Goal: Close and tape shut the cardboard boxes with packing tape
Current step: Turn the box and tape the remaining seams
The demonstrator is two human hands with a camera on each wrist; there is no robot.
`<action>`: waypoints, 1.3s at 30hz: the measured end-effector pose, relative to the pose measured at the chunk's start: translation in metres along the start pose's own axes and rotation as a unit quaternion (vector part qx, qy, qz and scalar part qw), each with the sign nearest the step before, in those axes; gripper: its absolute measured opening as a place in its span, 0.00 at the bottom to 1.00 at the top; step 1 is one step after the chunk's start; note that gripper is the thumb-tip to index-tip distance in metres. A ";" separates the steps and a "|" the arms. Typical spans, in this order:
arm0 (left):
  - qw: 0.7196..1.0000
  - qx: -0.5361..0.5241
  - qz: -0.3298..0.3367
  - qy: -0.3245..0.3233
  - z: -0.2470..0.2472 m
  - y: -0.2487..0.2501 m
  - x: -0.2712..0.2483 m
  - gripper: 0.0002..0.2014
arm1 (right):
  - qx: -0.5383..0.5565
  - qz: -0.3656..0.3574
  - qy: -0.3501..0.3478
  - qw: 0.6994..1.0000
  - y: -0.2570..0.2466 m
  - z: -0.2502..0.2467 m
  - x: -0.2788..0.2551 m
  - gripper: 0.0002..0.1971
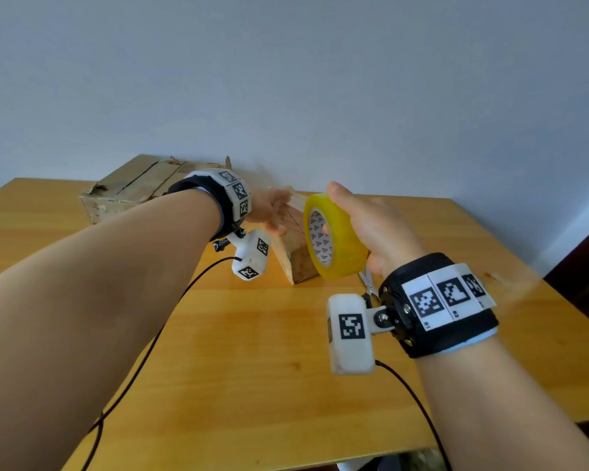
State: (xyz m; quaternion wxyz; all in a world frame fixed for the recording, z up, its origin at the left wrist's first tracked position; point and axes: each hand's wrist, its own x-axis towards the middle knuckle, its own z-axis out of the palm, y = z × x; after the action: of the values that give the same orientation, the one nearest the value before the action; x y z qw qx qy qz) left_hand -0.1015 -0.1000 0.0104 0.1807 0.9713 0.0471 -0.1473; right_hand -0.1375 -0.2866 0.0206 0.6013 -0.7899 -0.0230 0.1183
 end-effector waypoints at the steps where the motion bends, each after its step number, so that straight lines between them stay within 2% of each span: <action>1: 1.000 0.022 0.005 -0.003 0.000 0.002 0.000 0.38 | -0.002 0.004 0.005 1.000 0.000 0.000 0.000 0.31; 3: 0.998 0.060 0.015 -0.004 0.000 0.004 0.004 0.35 | 0.000 0.009 0.014 1.000 0.000 -0.001 0.000 0.40; 4: 0.997 0.075 0.014 -0.001 0.000 0.004 0.005 0.36 | 0.002 0.009 0.016 1.000 0.000 -0.001 0.000 0.38; 7: 0.995 0.094 0.027 0.028 0.000 0.006 0.017 0.50 | -0.004 0.009 0.012 1.000 0.002 -0.006 0.004 0.27; 9: 0.994 0.093 0.055 0.033 0.001 0.013 0.020 0.53 | -0.006 0.012 0.015 1.000 0.002 -0.007 0.005 0.26; 11: 0.996 0.061 0.058 0.007 0.003 0.018 0.025 0.51 | -0.006 0.015 0.018 1.000 0.002 -0.008 0.006 0.25; 15: 0.999 -0.008 0.020 -0.046 0.009 0.020 0.031 0.48 | 0.002 0.022 0.028 0.999 0.005 -0.014 0.007 0.25; 18: 0.998 -0.029 0.014 -0.053 0.009 0.024 0.031 0.42 | 0.015 0.036 0.039 0.999 0.006 -0.017 0.009 0.27; 23: 1.000 0.008 0.005 -0.021 0.008 0.029 0.023 0.44 | 0.025 0.044 0.059 0.997 0.001 -0.014 0.004 0.40; 27: 1.000 0.016 0.010 -0.018 0.011 0.033 0.025 0.45 | 0.022 0.051 0.068 0.996 0.001 -0.013 -0.002 0.43; 31: 0.999 0.038 0.017 0.003 0.014 0.039 0.023 0.43 | 0.036 0.074 0.059 0.995 0.010 -0.015 -0.002 0.60; 32: 0.999 0.037 0.018 -0.001 0.015 0.040 0.024 0.44 | 0.033 0.079 0.055 0.995 0.013 -0.017 -0.002 0.58; 35: 0.999 0.039 0.017 -0.001 0.017 0.041 0.024 0.44 | 0.012 0.093 0.062 0.994 0.014 -0.017 -0.009 0.44; 39: 0.999 0.040 0.019 0.016 0.018 0.043 0.024 0.42 | 0.029 0.113 0.056 0.992 0.020 -0.018 -0.011 0.31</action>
State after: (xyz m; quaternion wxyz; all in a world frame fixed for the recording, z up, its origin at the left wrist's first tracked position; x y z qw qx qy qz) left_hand -0.0773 -0.1454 0.0013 0.1441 0.9806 0.0256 -0.1304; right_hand -0.1461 -0.3106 0.0078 0.6070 -0.7750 0.1037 0.1421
